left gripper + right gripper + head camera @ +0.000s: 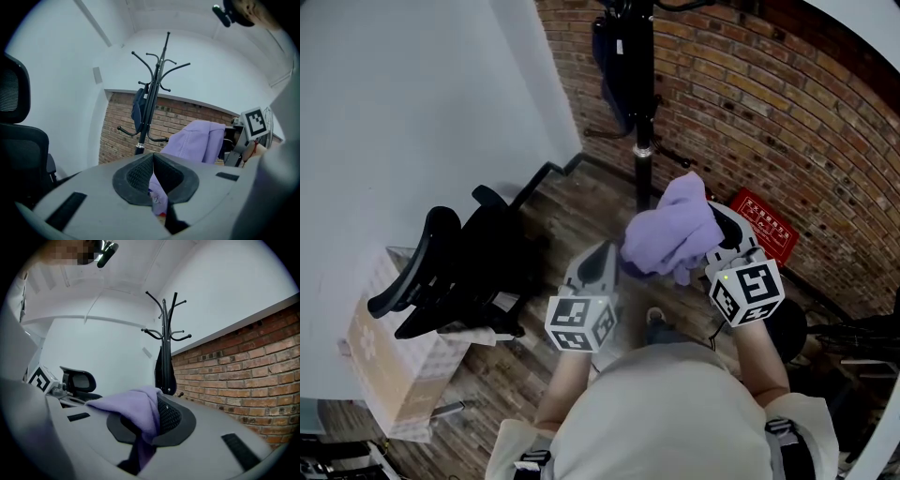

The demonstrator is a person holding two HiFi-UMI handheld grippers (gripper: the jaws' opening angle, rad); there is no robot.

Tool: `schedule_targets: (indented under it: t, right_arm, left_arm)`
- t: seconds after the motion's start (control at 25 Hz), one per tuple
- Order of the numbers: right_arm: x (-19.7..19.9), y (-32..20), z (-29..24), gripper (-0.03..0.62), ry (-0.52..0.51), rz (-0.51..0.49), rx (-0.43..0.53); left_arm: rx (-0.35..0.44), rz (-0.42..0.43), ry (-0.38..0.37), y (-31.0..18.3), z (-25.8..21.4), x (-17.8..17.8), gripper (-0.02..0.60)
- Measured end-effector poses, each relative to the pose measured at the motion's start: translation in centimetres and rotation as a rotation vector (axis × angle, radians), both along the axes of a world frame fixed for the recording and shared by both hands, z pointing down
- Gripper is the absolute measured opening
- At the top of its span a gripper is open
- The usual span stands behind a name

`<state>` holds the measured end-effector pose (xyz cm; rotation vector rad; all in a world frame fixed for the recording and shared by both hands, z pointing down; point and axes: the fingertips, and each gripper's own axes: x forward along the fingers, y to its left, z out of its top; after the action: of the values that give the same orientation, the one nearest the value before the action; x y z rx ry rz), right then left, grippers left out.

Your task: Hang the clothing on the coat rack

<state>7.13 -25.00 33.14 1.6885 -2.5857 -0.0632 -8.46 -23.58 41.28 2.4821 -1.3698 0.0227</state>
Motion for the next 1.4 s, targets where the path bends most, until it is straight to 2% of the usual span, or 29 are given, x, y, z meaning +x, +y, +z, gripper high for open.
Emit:
schedule_targets:
  t: [0.68, 1.4]
  right_arm:
    - [3.0, -8.3, -3.1, 0.017, 0.02, -0.039, 0.055]
    - [3.3, -14.4, -3.3, 0.018, 0.047, -0.114, 0.057]
  left_arm:
    - [-0.002, -0.039, 0.001, -6.9, -0.2, 2.7, 0.005]
    - [0.002, -0.109, 0.002, -10.5, 0.2, 2.8, 0.005]
